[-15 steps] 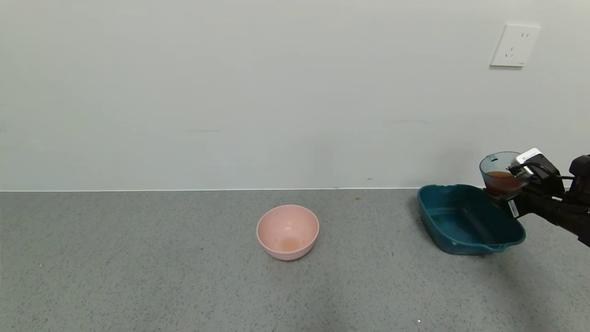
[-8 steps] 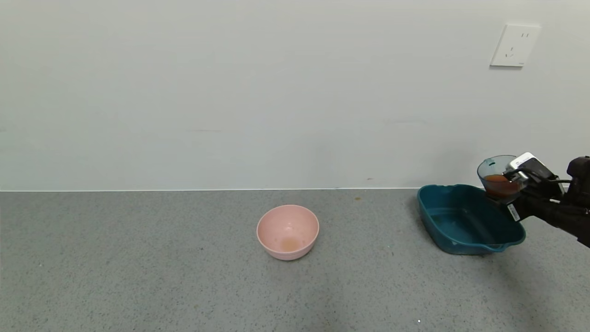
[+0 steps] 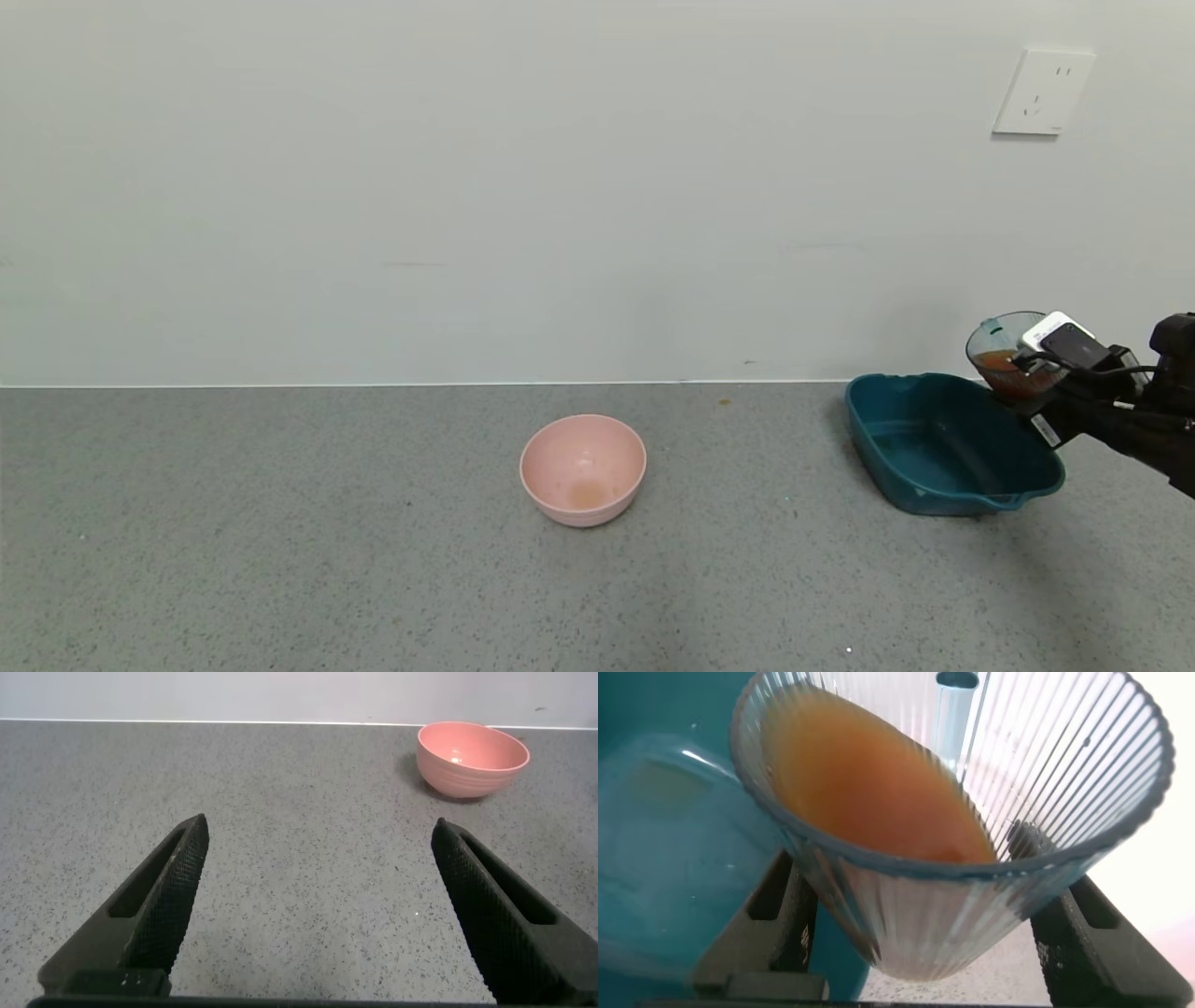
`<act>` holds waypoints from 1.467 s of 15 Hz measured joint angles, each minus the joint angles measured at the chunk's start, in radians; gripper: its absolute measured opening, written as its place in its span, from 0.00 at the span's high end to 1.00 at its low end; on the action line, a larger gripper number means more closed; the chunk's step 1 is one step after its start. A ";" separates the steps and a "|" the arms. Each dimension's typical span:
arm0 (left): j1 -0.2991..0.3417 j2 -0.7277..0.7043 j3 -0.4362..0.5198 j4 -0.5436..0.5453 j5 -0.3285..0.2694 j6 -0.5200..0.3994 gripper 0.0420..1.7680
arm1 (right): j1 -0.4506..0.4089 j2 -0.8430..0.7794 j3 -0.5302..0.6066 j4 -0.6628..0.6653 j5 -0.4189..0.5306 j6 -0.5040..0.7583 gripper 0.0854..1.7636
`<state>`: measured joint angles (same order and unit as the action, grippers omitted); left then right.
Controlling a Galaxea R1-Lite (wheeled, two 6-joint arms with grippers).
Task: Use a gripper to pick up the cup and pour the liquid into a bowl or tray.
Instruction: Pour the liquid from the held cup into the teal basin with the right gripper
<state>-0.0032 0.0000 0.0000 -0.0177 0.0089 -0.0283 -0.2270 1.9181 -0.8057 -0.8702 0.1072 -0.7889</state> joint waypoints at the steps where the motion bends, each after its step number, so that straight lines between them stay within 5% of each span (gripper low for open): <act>1: 0.000 0.000 0.000 0.000 0.000 0.000 0.03 | -0.001 0.002 -0.003 -0.001 -0.006 -0.020 0.26; 22: 0.000 0.000 0.000 0.000 0.000 0.000 0.03 | -0.039 0.003 0.004 -0.011 -0.026 -0.433 0.26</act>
<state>-0.0032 0.0000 0.0000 -0.0181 0.0089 -0.0283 -0.2655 1.9215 -0.8013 -0.8817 0.0813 -1.2215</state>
